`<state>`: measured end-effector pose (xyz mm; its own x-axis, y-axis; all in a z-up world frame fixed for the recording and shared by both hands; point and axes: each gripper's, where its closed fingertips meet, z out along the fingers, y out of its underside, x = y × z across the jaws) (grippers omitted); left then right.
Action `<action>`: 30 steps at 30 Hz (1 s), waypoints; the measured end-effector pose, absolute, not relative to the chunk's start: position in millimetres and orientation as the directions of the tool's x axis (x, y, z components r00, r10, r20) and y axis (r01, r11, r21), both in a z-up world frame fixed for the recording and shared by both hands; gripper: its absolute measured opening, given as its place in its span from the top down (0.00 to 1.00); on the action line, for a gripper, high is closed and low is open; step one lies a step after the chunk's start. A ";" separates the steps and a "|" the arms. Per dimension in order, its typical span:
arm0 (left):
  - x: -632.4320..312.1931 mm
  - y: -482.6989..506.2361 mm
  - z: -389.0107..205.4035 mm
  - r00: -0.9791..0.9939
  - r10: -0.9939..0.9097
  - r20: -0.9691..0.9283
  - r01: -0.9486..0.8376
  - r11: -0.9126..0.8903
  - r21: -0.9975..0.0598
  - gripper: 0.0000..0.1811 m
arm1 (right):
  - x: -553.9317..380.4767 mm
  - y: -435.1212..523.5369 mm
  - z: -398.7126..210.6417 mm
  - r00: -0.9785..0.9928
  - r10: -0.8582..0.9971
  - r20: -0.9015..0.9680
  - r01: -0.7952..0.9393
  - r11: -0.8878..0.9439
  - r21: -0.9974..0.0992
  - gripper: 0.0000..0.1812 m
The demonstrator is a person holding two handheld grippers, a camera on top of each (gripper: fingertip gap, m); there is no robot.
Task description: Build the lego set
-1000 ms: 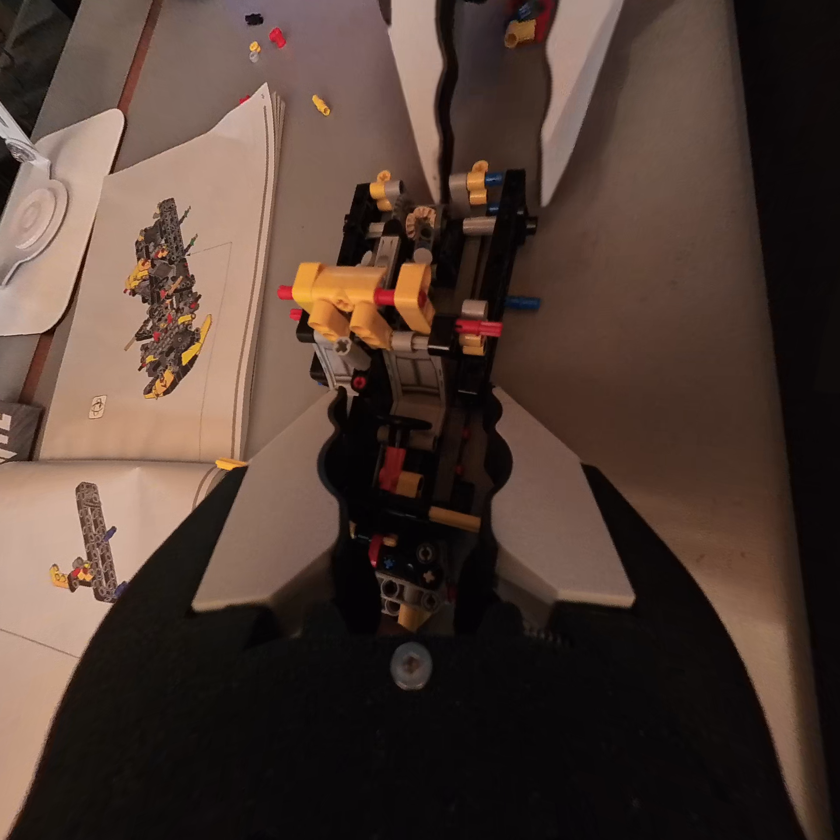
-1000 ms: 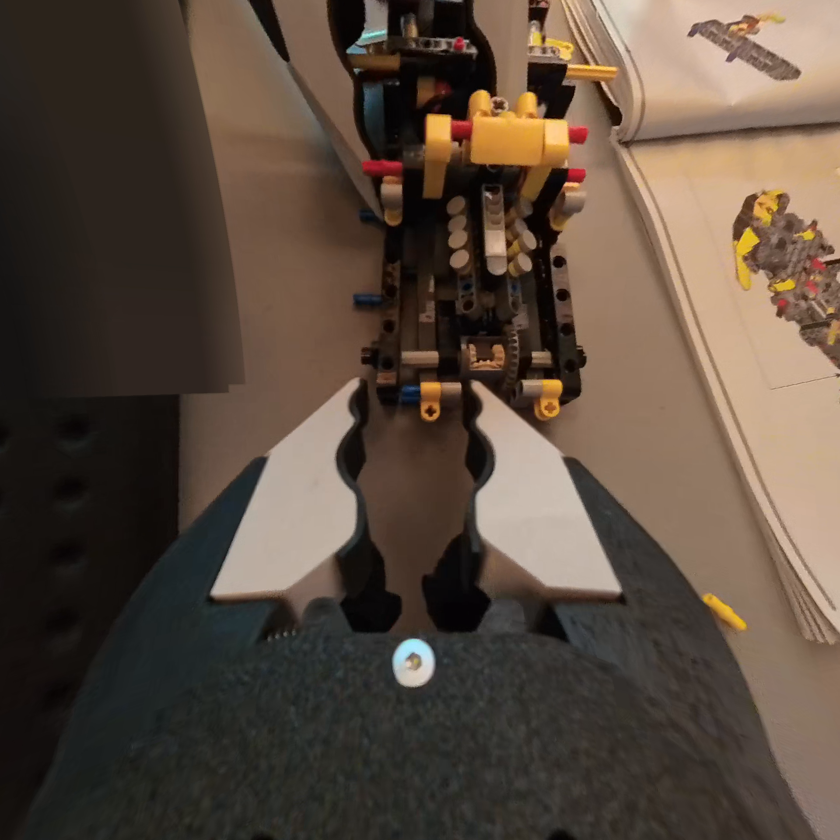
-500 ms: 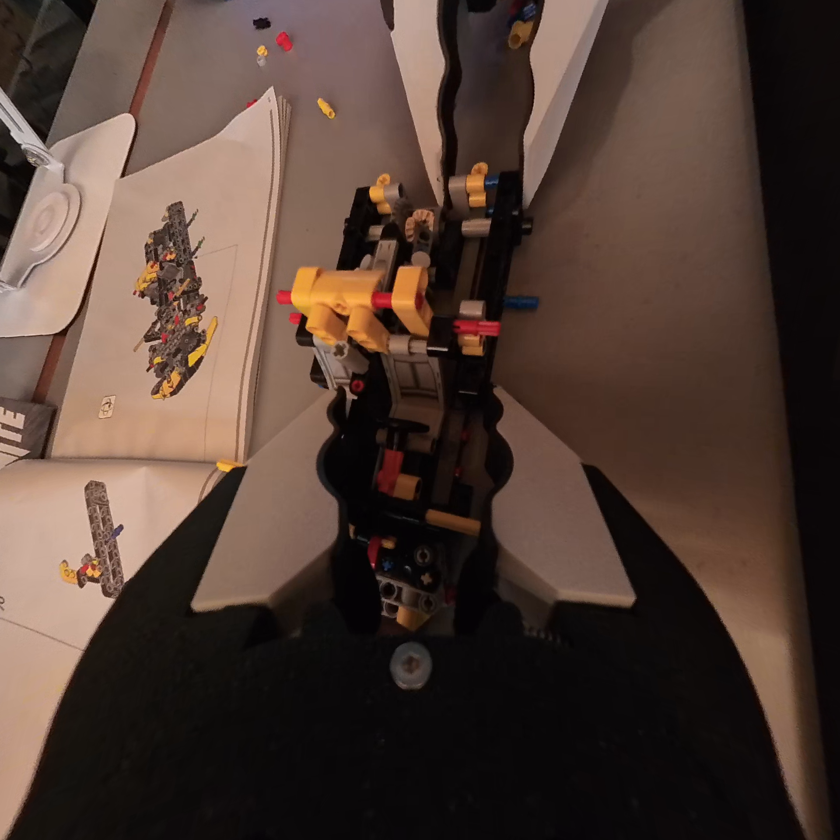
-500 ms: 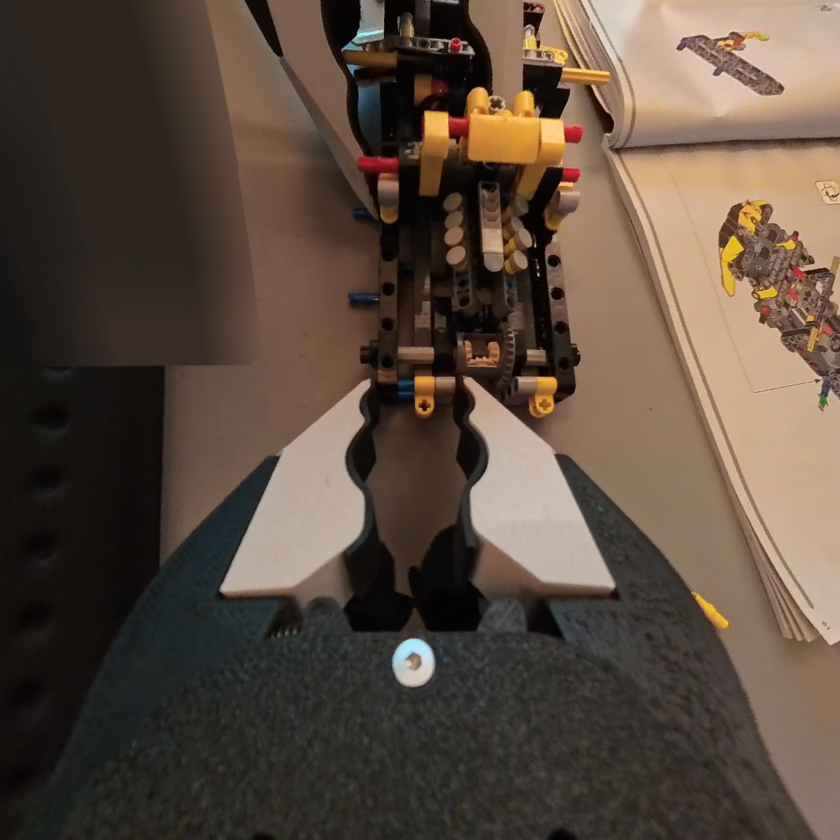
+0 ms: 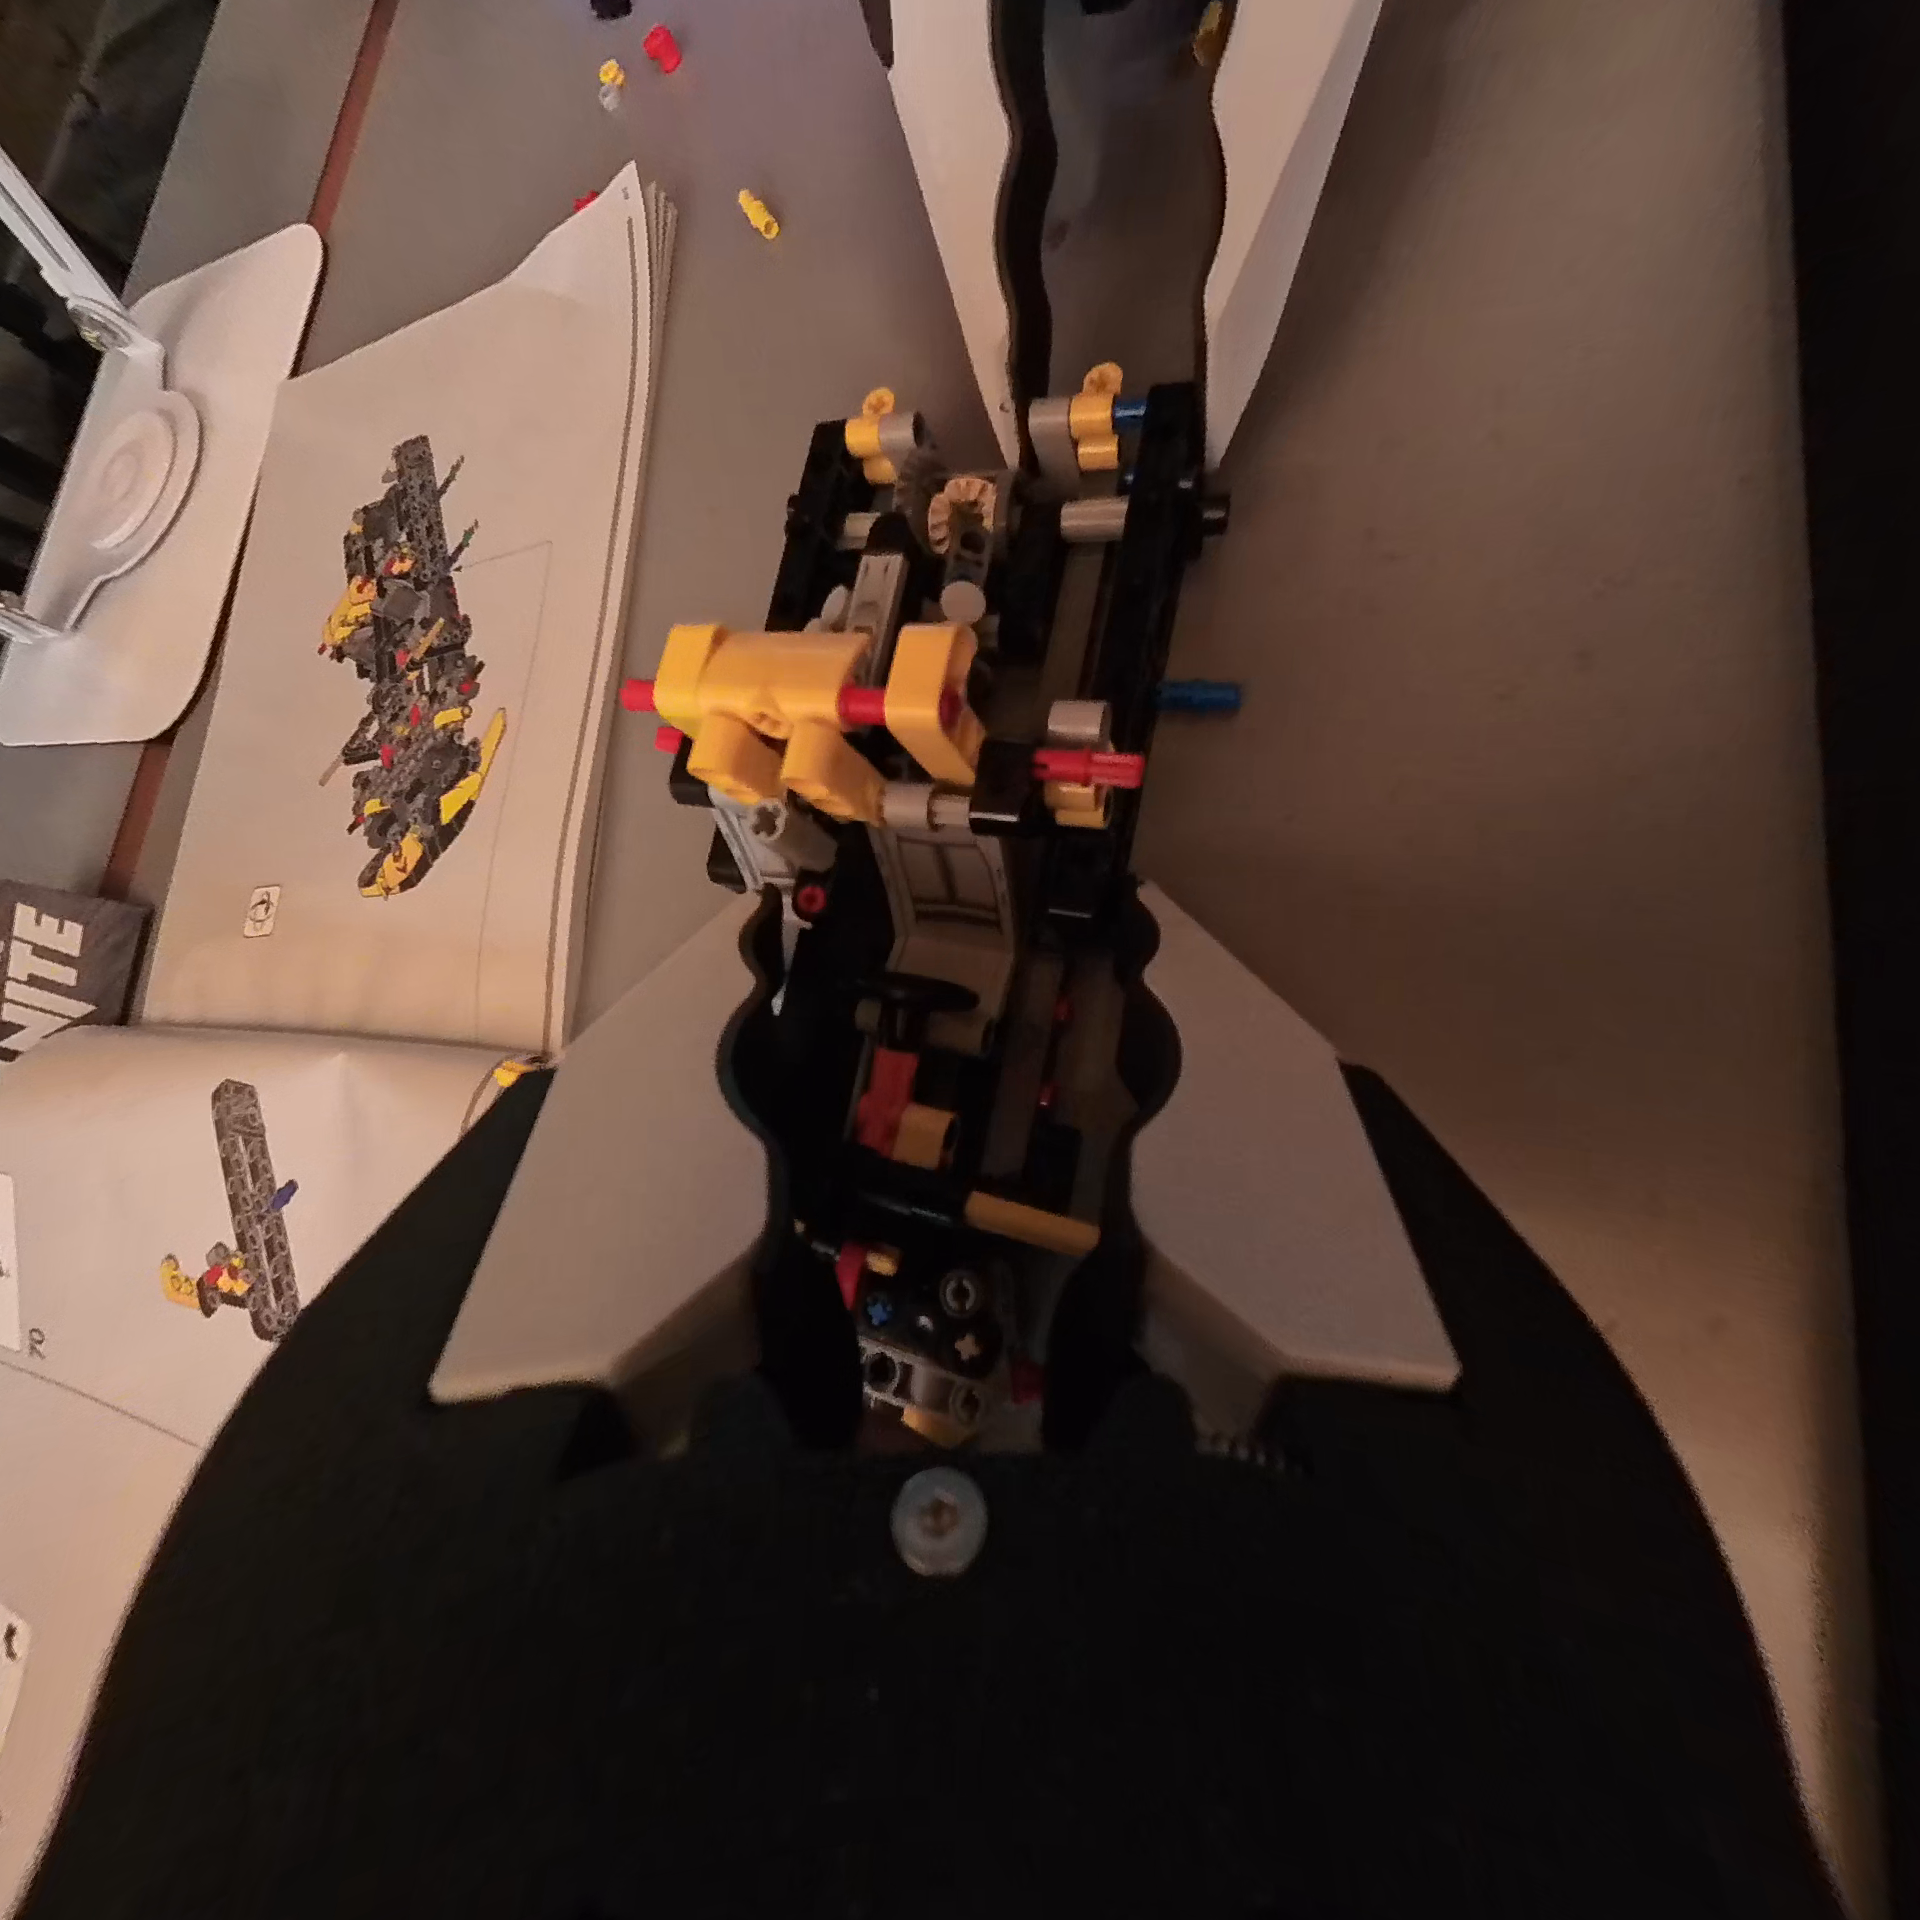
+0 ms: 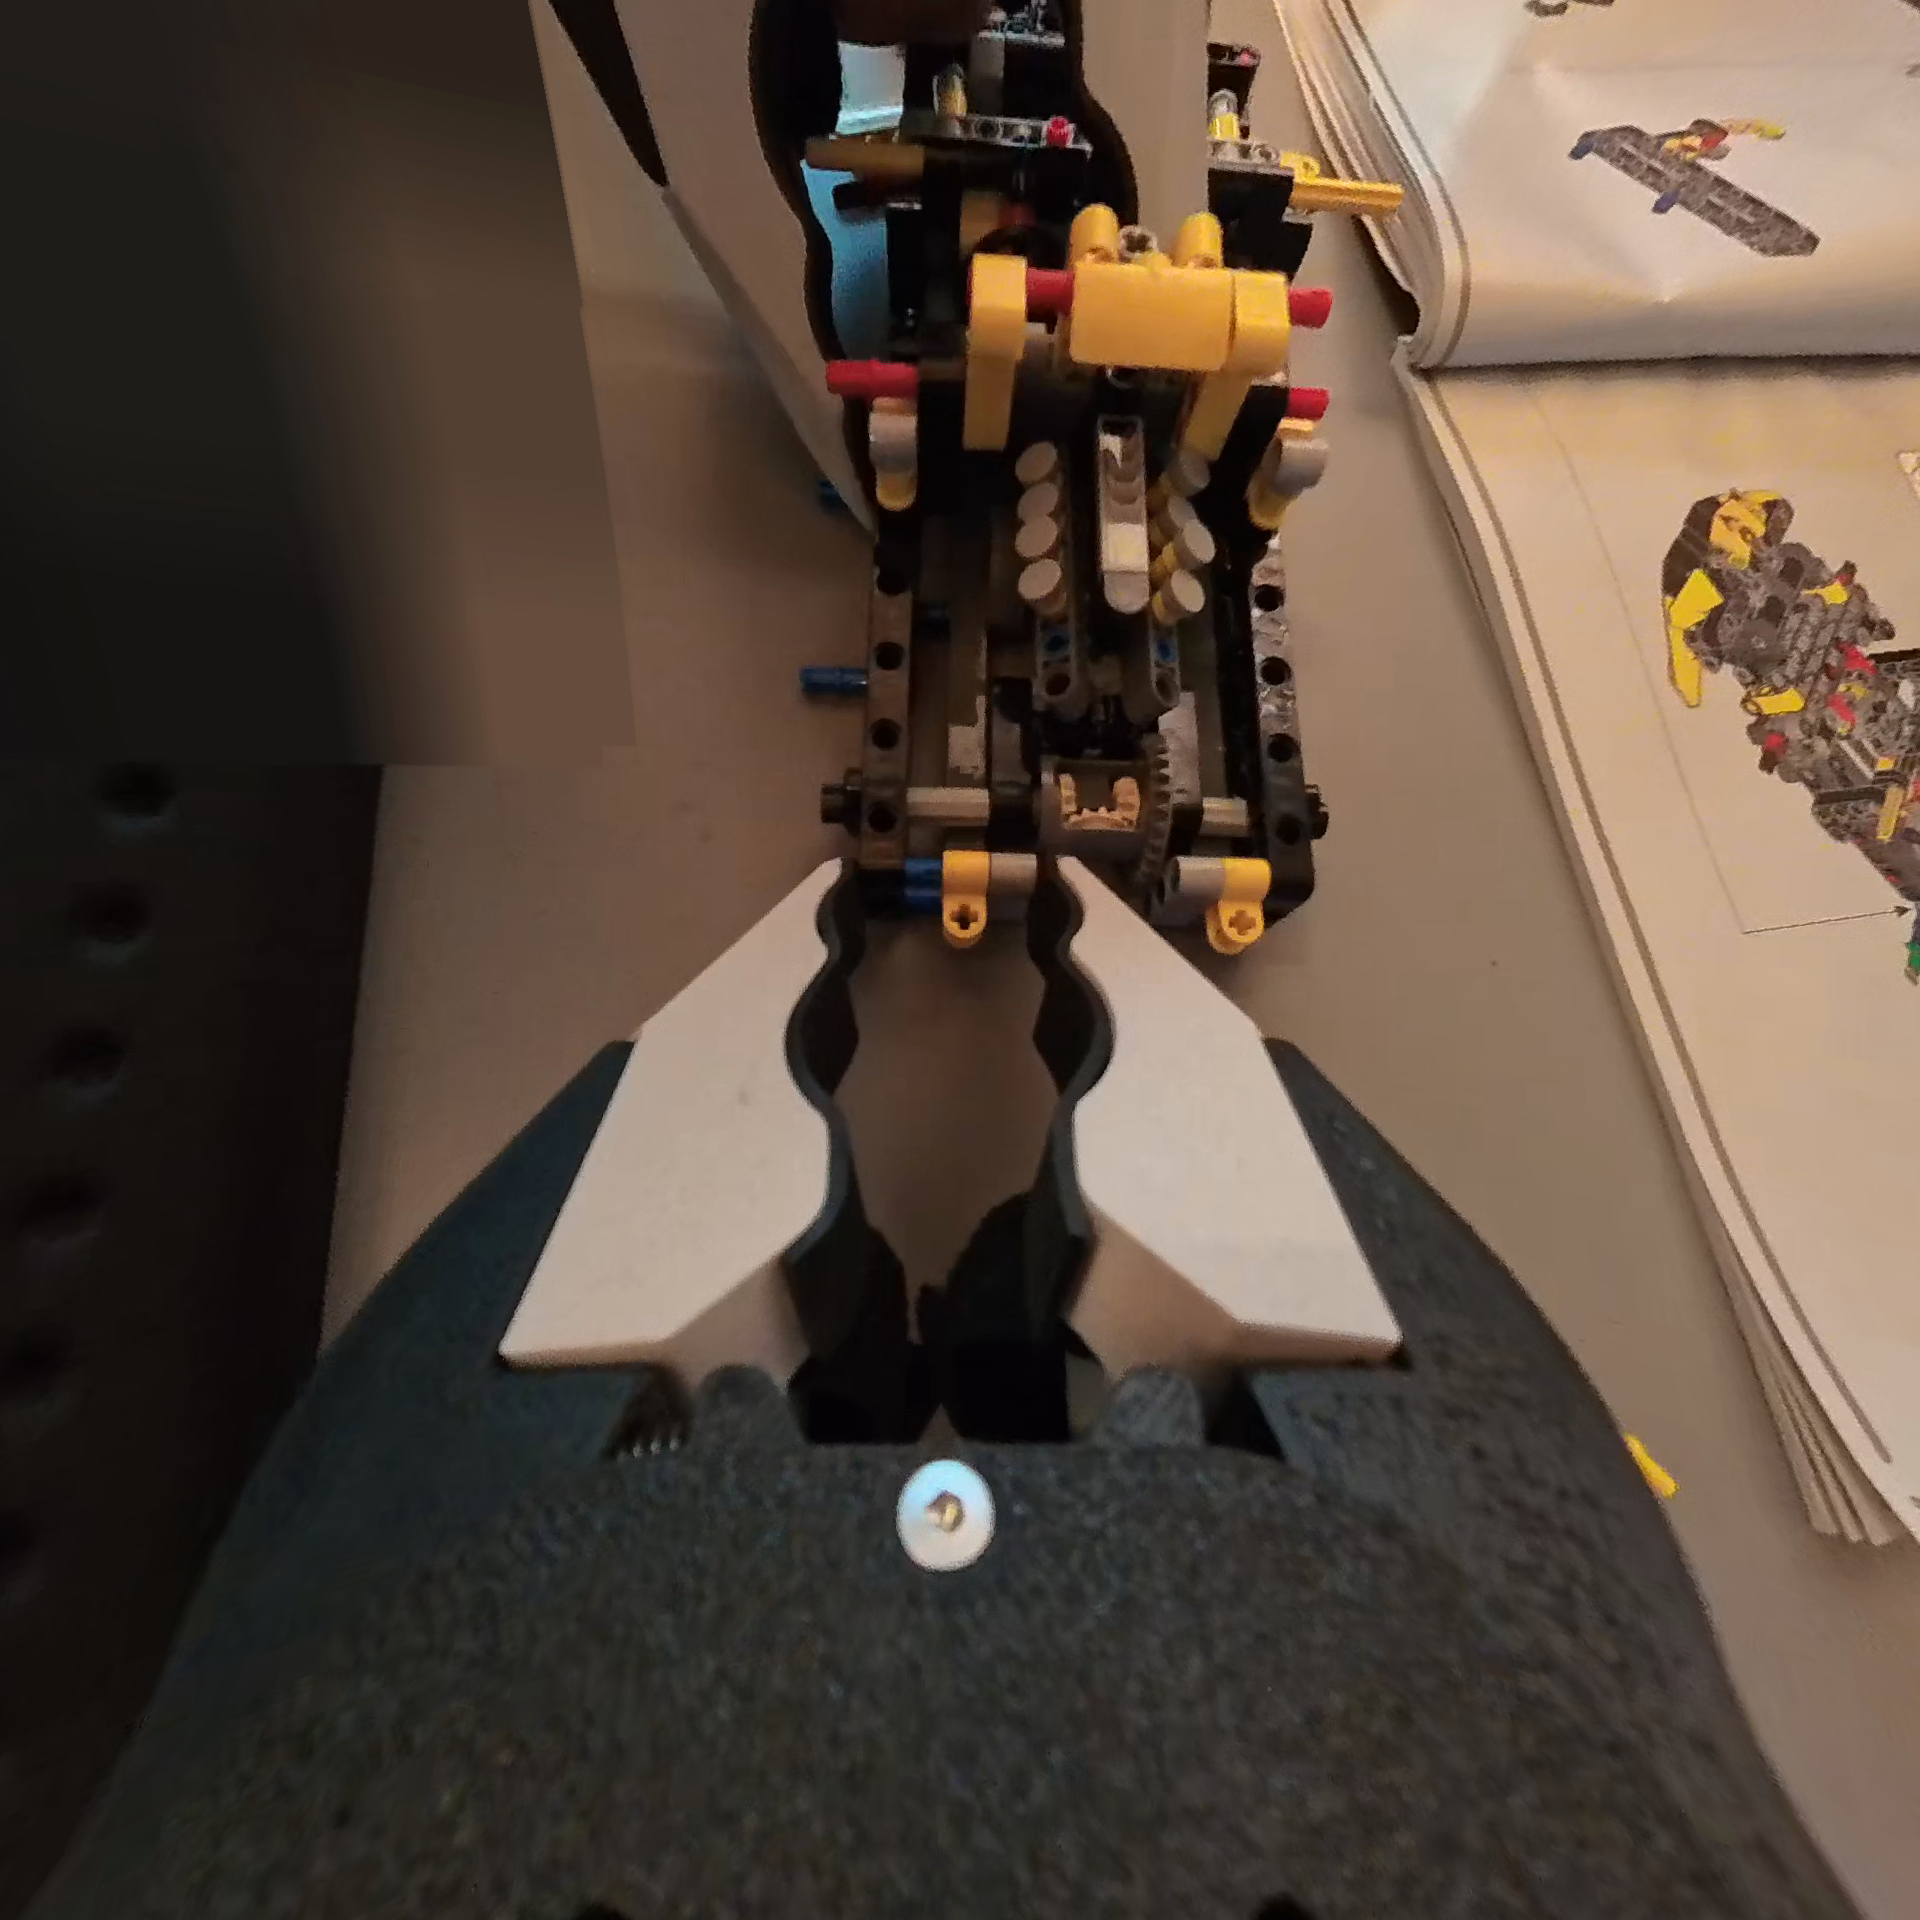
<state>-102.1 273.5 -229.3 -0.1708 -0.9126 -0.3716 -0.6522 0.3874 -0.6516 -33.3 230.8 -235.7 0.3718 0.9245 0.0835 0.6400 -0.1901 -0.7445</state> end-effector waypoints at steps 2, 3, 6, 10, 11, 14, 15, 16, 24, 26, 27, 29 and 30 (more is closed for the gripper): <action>-102.0 273.7 -229.5 -0.169 -0.914 -0.369 -0.653 0.384 -0.652 0.64 | -32.9 230.6 -235.9 0.368 0.925 0.090 0.653 -0.188 -0.734 0.83; -102.0 273.8 -229.6 -0.169 -0.914 -0.370 -0.655 0.384 -0.651 0.64 | -32.8 230.6 -236.0 0.370 0.925 0.087 0.657 -0.194 -0.729 0.83; -102.1 274.0 -229.9 -0.168 -0.912 -0.373 -0.656 0.386 -0.648 0.64 | -33.1 230.7 -236.6 0.384 0.922 0.053 0.645 -0.227 -0.730 0.83; -102.2 275.6 -229.9 -0.161 -0.911 -0.379 -0.657 0.385 -0.648 0.64 | -34.1 233.6 -235.1 0.419 0.908 0.023 0.613 -0.265 -0.744 0.83; -102.1 275.9 -229.8 -0.159 -0.910 -0.382 -0.656 0.387 -0.648 0.64 | -33.1 233.8 -236.2 0.428 0.904 0.023 0.619 -0.274 -0.736 0.82; -102.3 276.5 -229.7 -0.157 -0.908 -0.388 -0.655 0.390 -0.647 0.64 | -30.6 235.9 -237.2 0.459 0.888 0.032 0.628 -0.300 -0.718 0.78; -102.2 276.5 -229.6 -0.157 -0.908 -0.387 -0.655 0.389 -0.647 0.64 | -29.0 237.0 -238.1 0.469 0.882 0.046 0.636 -0.301 -0.711 0.76; -102.2 276.5 -229.7 -0.157 -0.908 -0.388 -0.655 0.390 -0.647 0.64 | -28.1 237.6 -238.5 0.475 0.878 0.060 0.642 -0.300 -0.706 0.76; -102.1 277.6 -229.2 -0.149 -0.908 -0.392 -0.654 0.388 -0.650 0.65 | -24.0 238.0 -239.3 0.482 0.848 0.221 0.726 -0.245 -0.643 0.83; -102.0 277.4 -228.9 -0.149 -0.908 -0.391 -0.652 0.388 -0.651 0.65 | -24.0 237.3 -239.1 0.476 0.846 0.239 0.737 -0.236 -0.633 0.84; -101.9 277.7 -228.8 -0.148 -0.908 -0.391 -0.652 0.387 -0.652 0.65 | -24.3 236.4 -239.6 0.471 0.848 0.242 0.742 -0.232 -0.629 0.86; -102.2 278.5 -228.8 -0.146 -0.909 -0.390 -0.654 0.385 -0.651 0.65 | -24.6 237.9 -239.2 0.464 0.846 0.263 0.751 -0.218 -0.624 0.87; -102.4 279.0 -228.9 -0.145 -0.909 -0.390 -0.655 0.384 -0.651 0.65 | -24.8 238.4 -239.2 0.464 0.847 0.261 0.749 -0.218 -0.625 0.87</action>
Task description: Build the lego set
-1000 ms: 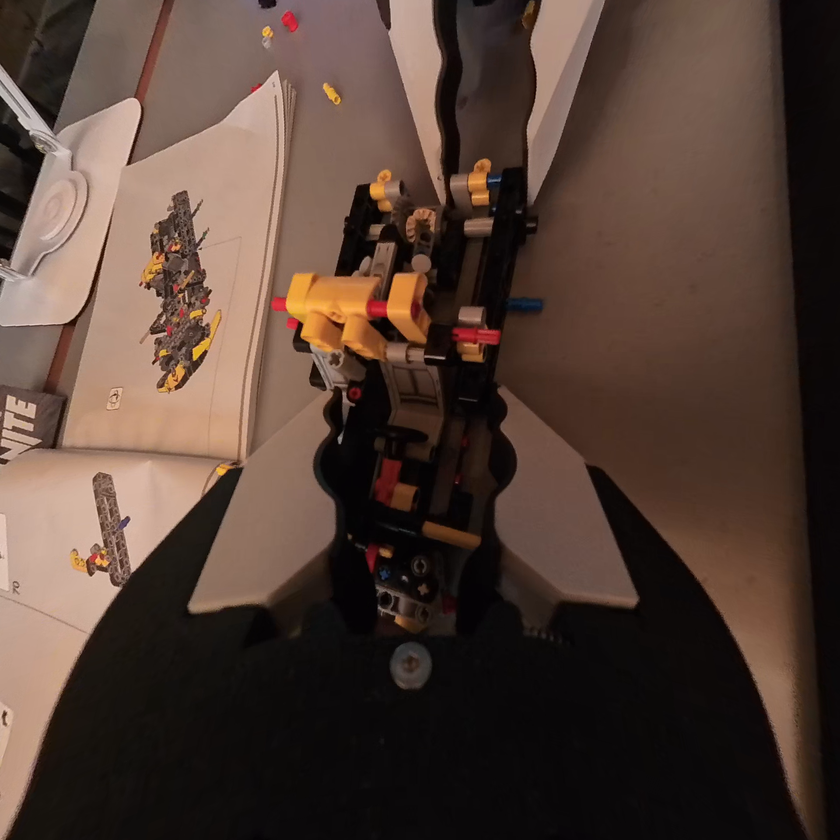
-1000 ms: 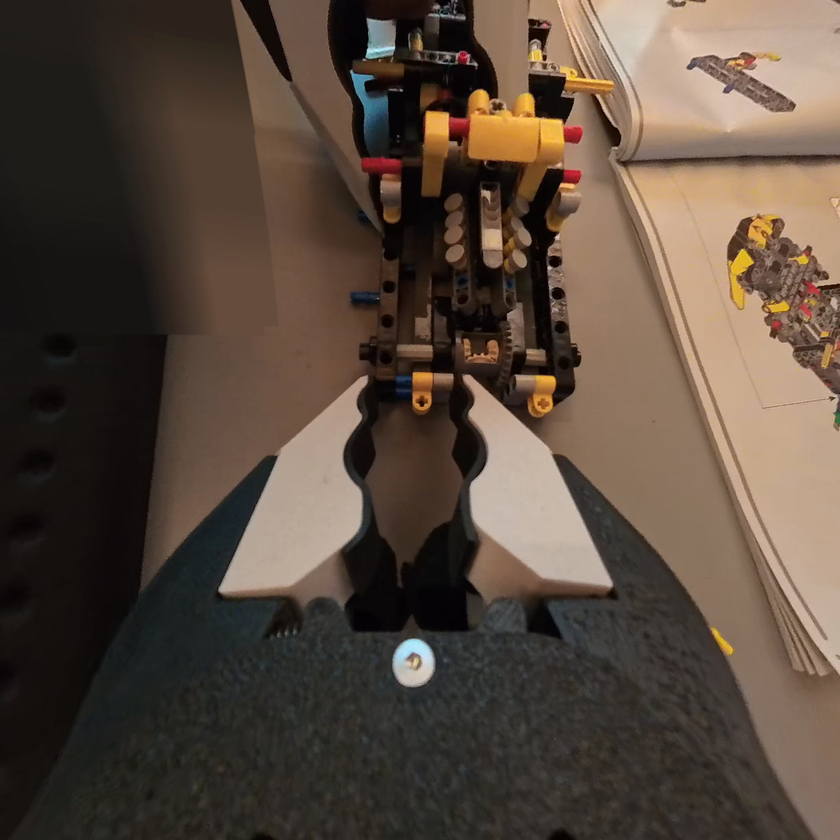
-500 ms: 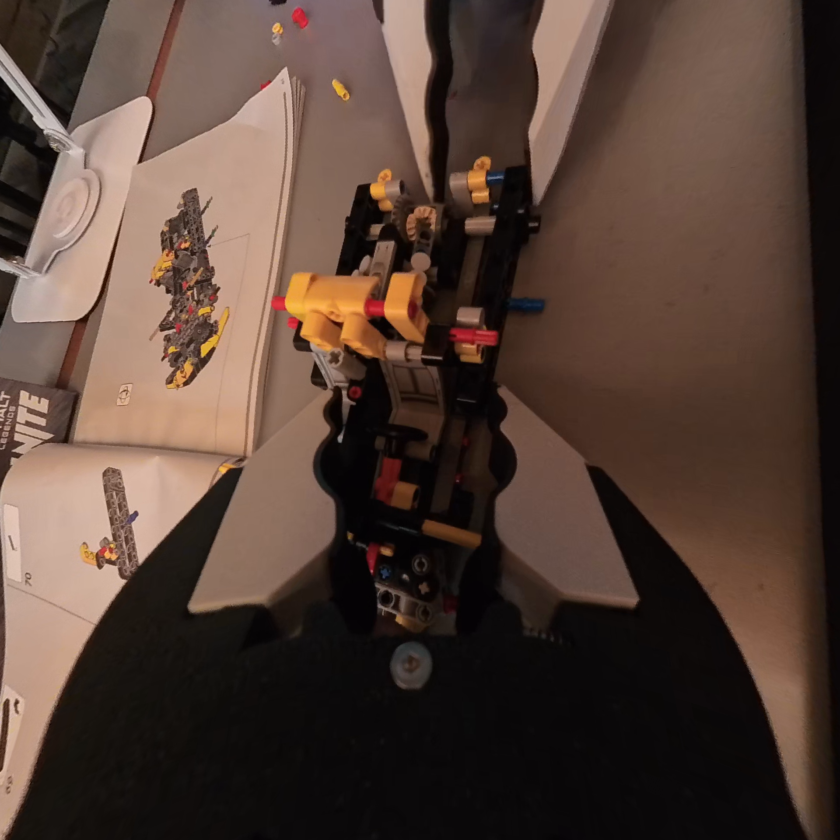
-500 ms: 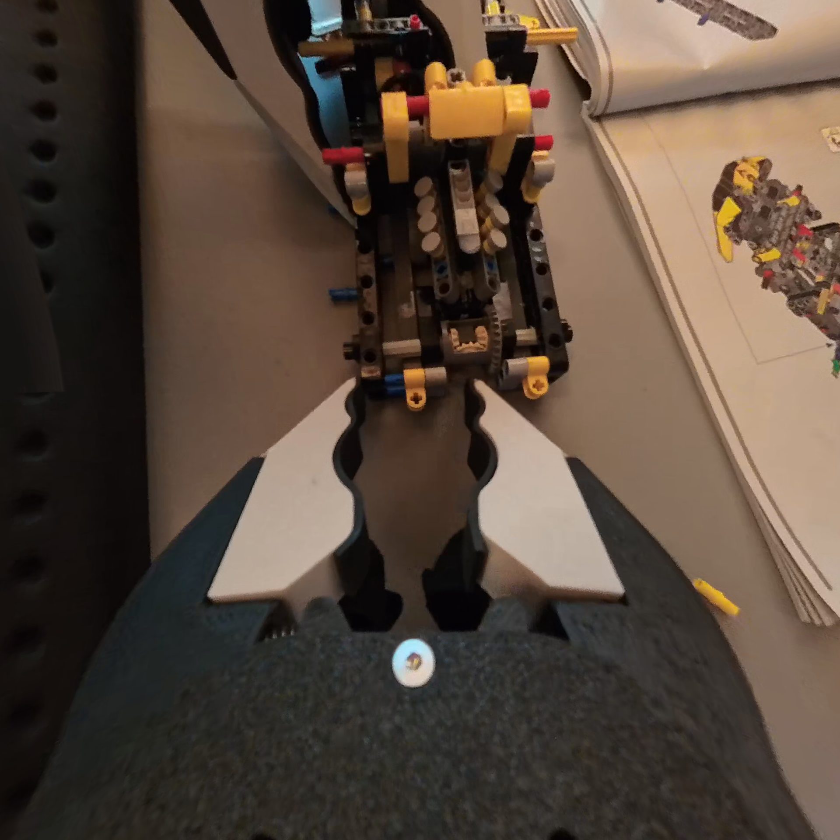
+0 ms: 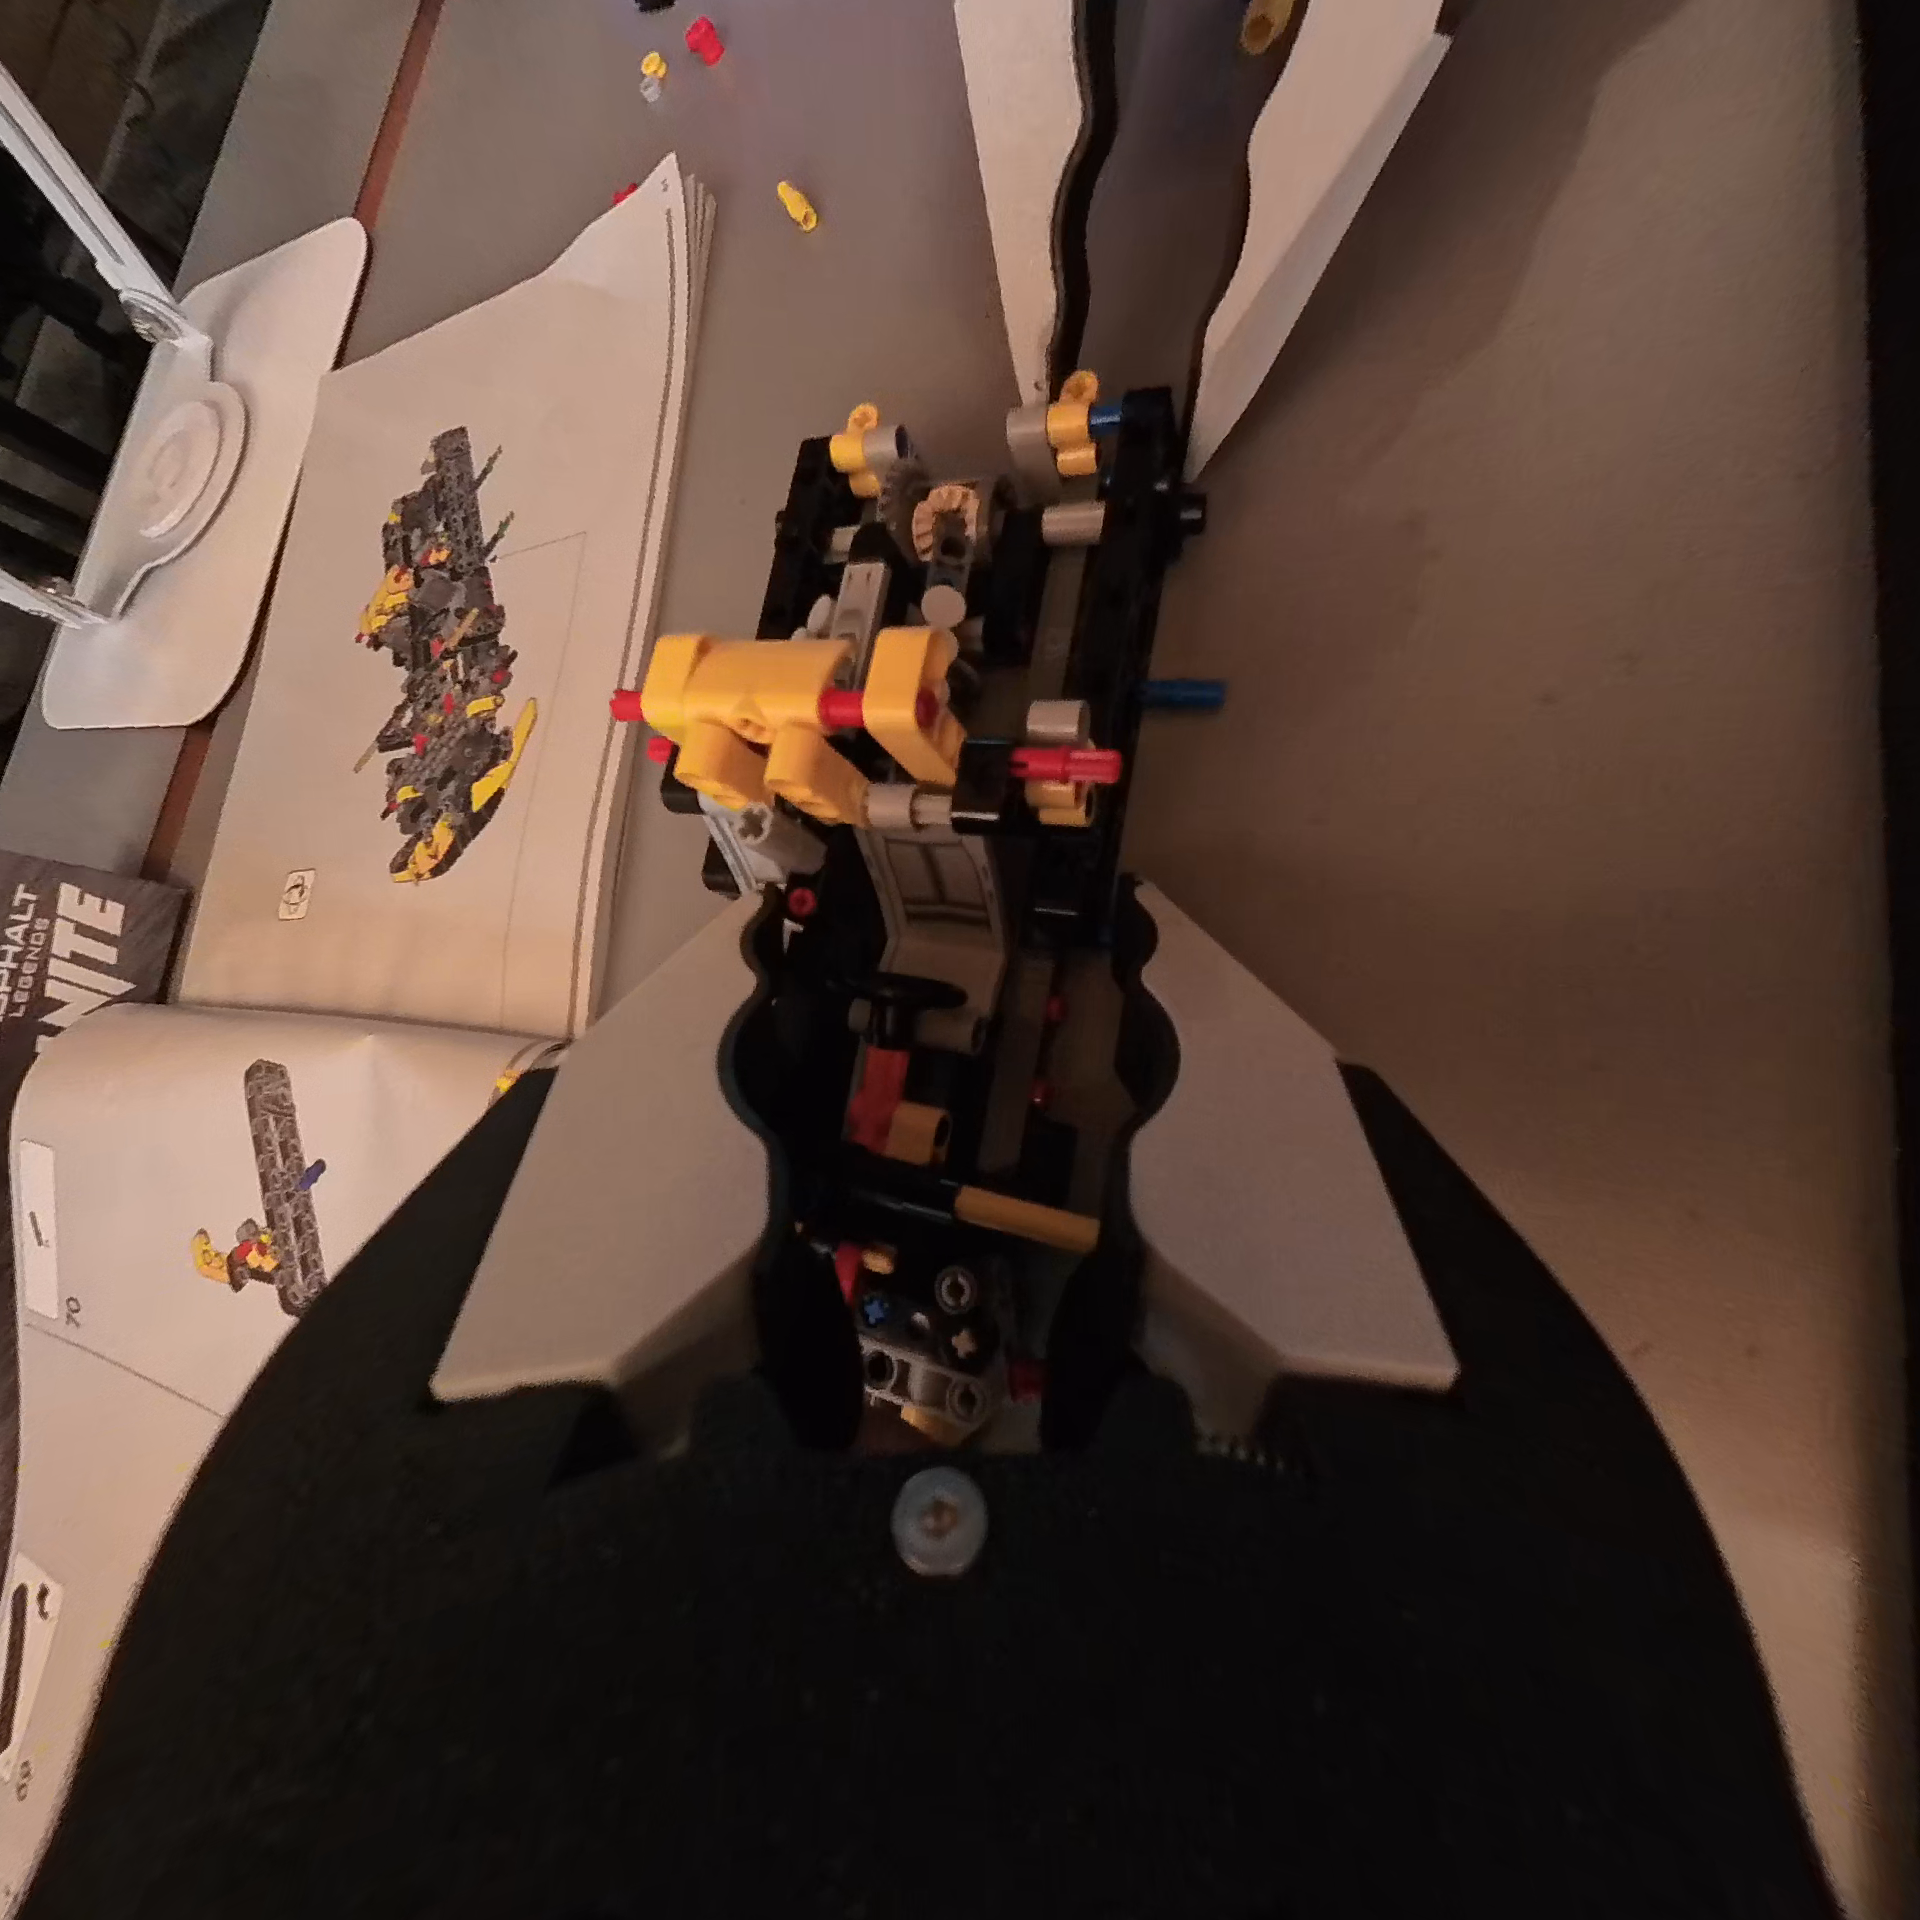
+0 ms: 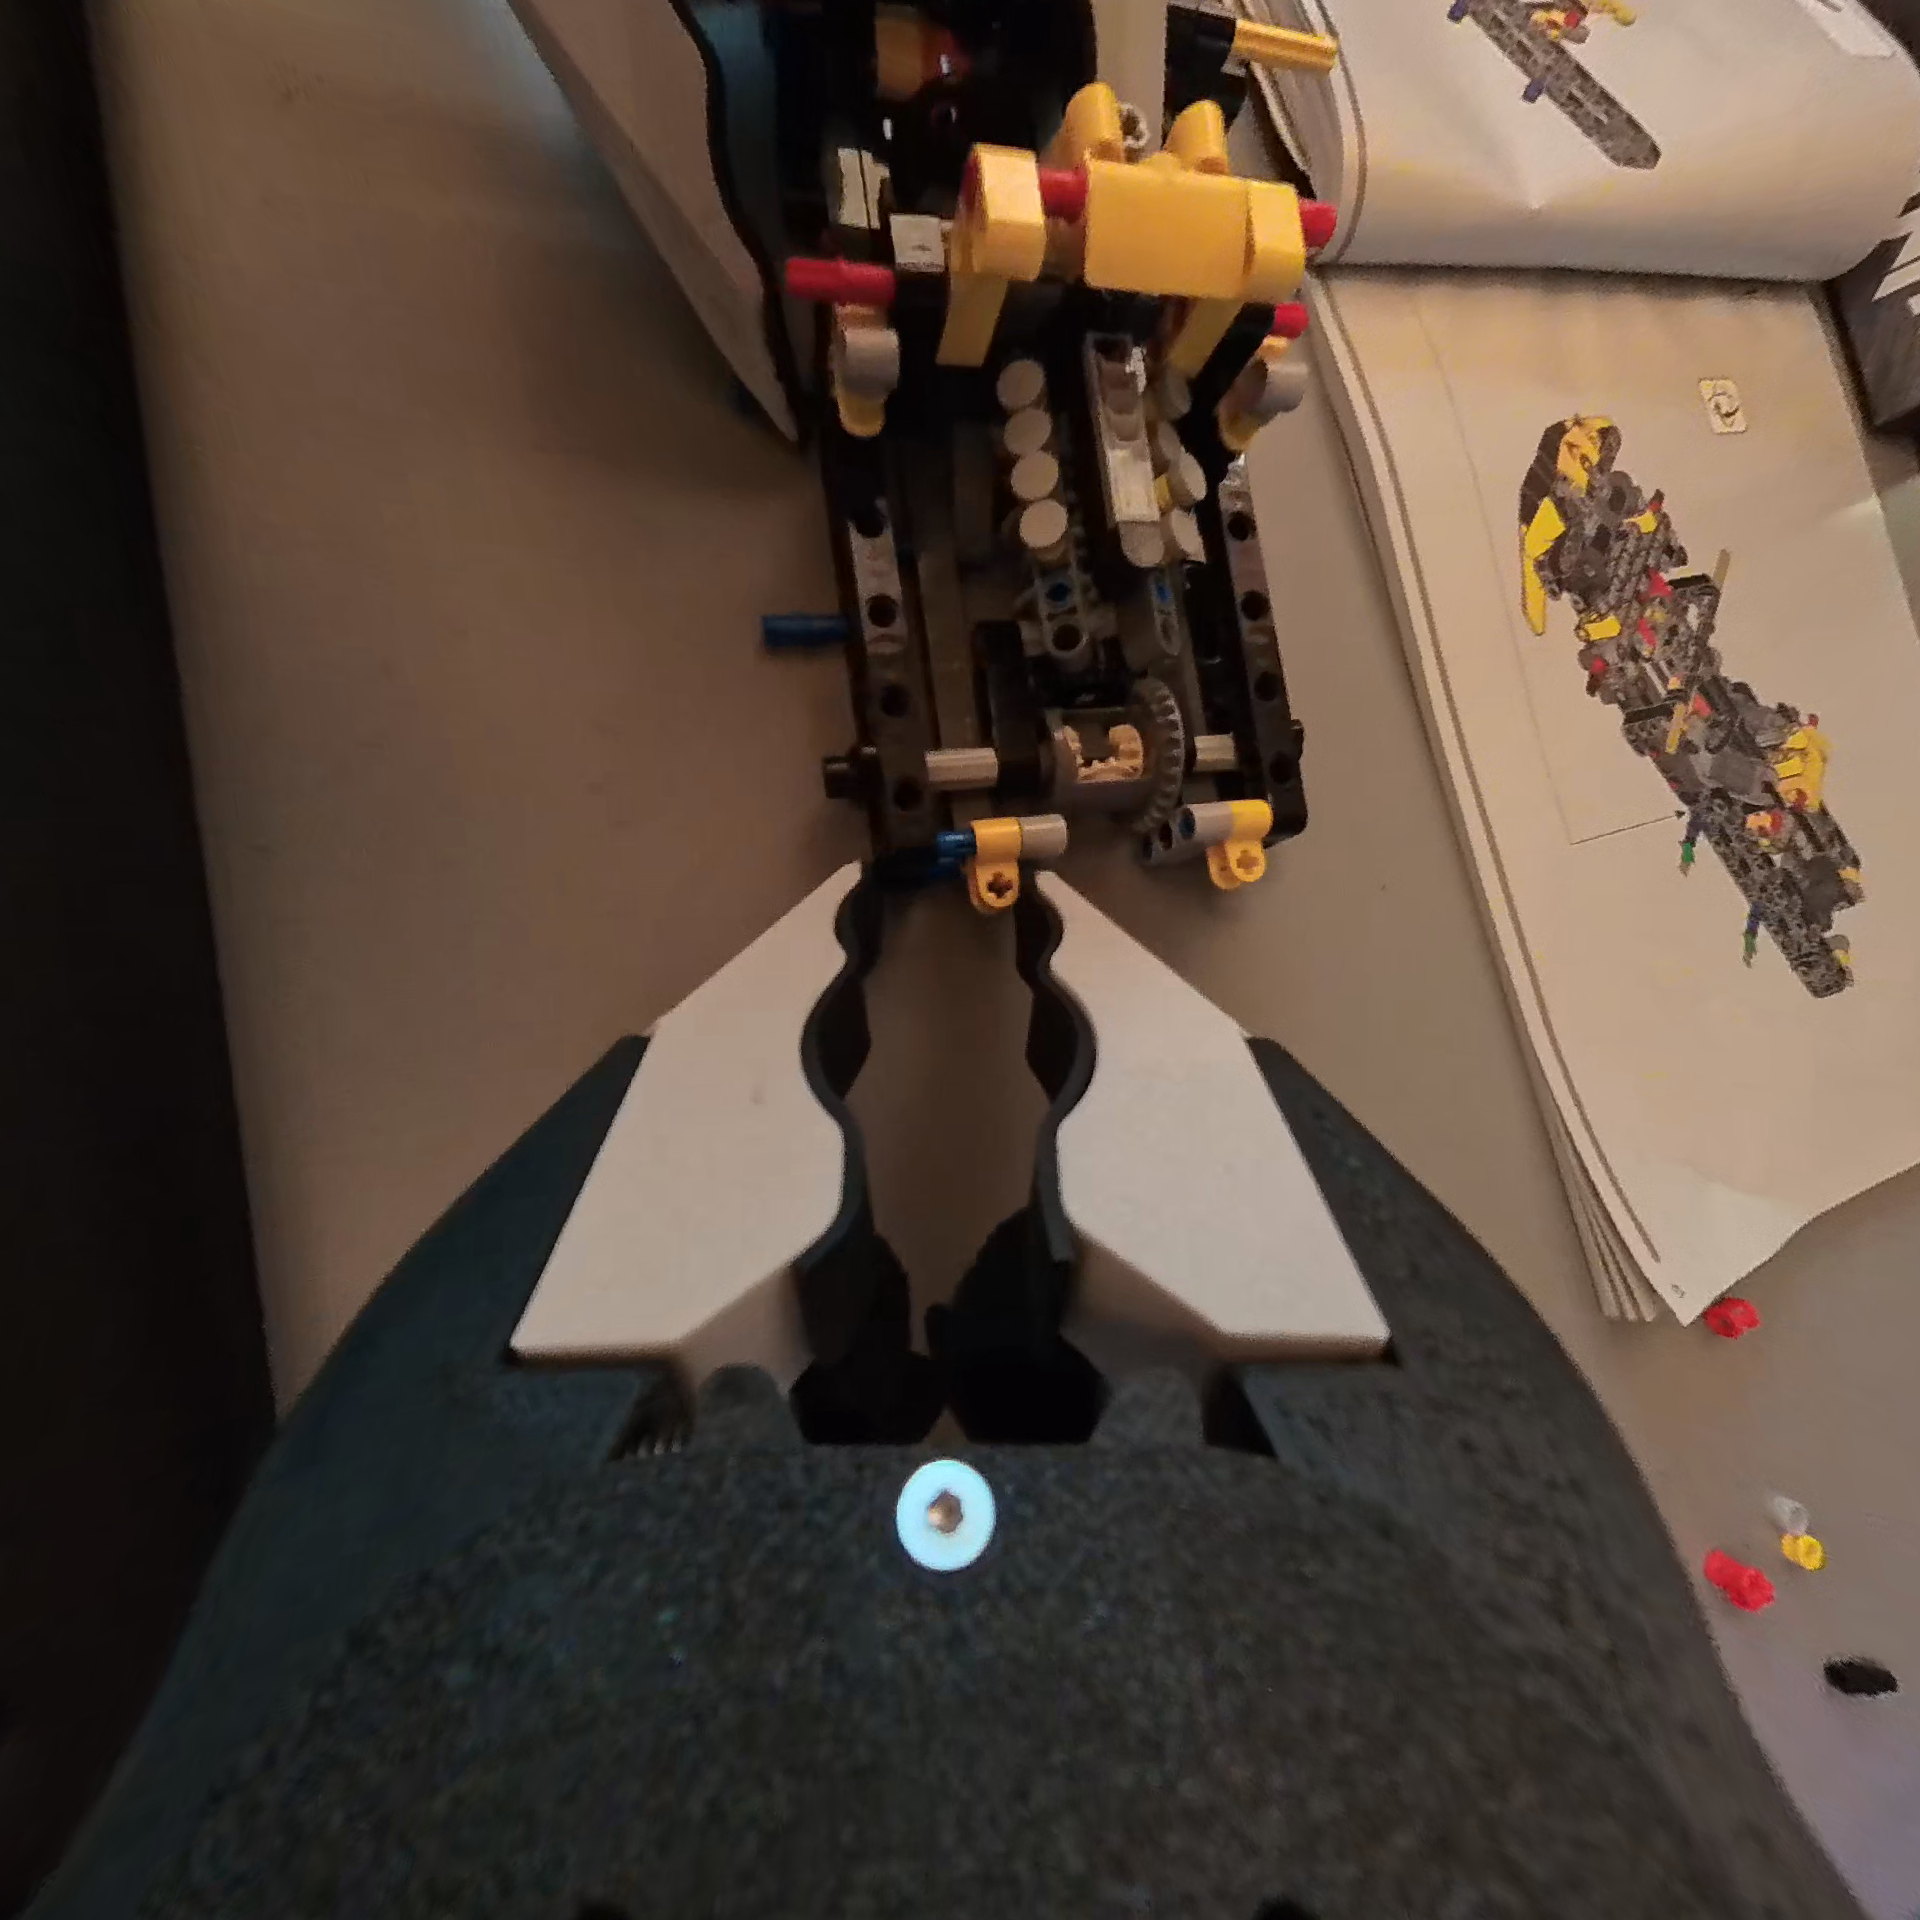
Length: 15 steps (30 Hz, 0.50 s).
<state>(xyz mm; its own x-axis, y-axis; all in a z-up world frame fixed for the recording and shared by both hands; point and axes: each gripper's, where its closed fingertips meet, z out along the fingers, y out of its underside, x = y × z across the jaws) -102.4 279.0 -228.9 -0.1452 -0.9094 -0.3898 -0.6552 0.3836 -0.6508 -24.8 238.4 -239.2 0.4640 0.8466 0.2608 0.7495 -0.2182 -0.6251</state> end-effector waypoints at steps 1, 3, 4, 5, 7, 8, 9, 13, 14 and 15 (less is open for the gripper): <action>-102.5 279.7 -229.0 -0.144 -0.909 -0.390 -0.657 0.383 -0.650 0.65 | -25.1 239.1 -239.2 0.467 0.846 0.258 0.746 -0.220 -0.628 0.87; -102.8 280.8 -229.4 -0.144 -0.909 -0.391 -0.660 0.383 -0.647 0.64 | -25.8 239.9 -239.1 0.461 0.848 0.262 0.746 -0.210 -0.632 0.87; -103.0 281.0 -229.5 -0.144 -0.909 -0.391 -0.660 0.383 -0.647 0.64 | -26.0 240.1 -239.1 0.458 0.849 0.263 0.747 -0.207 -0.632 0.87; -103.0 281.1 -229.4 -0.145 -0.909 -0.390 -0.660 0.382 -0.647 0.64 | -26.0 240.3 -239.1 0.459 0.848 0.264 0.747 -0.208 -0.632 0.87; -102.8 281.2 -229.6 -0.146 -0.909 -0.390 -0.660 0.383 -0.646 0.64 | -25.9 240.0 -239.1 0.453 0.851 0.264 0.750 -0.204 -0.629 0.87; -102.8 281.2 -229.6 -0.146 -0.909 -0.391 -0.660 0.384 -0.646 0.65 | -25.9 240.0 -239.1 0.454 0.851 0.264 0.750 -0.205 -0.630 0.87; -102.8 281.2 -229.6 -0.147 -0.908 -0.391 -0.660 0.385 -0.646 0.65 | -25.8 239.9 -239.1 0.456 0.852 0.258 0.747 -0.208 -0.631 0.87; -102.7 281.3 -229.7 -0.149 -0.908 -0.391 -0.660 0.386 -0.645 0.65 | -26.1 239.8 -239.2 0.439 0.857 0.269 0.755 -0.190 -0.628 0.87; -102.8 281.4 -229.7 -0.149 -0.908 -0.392 -0.660 0.386 -0.644 0.65 | -26.2 239.9 -239.1 0.439 0.856 0.273 0.757 -0.188 -0.626 0.87; -102.9 281.5 -229.8 -0.149 -0.908 -0.392 -0.660 0.387 -0.644 0.65 | -26.3 240.0 -239.1 0.439 0.856 0.274 0.758 -0.189 -0.624 0.87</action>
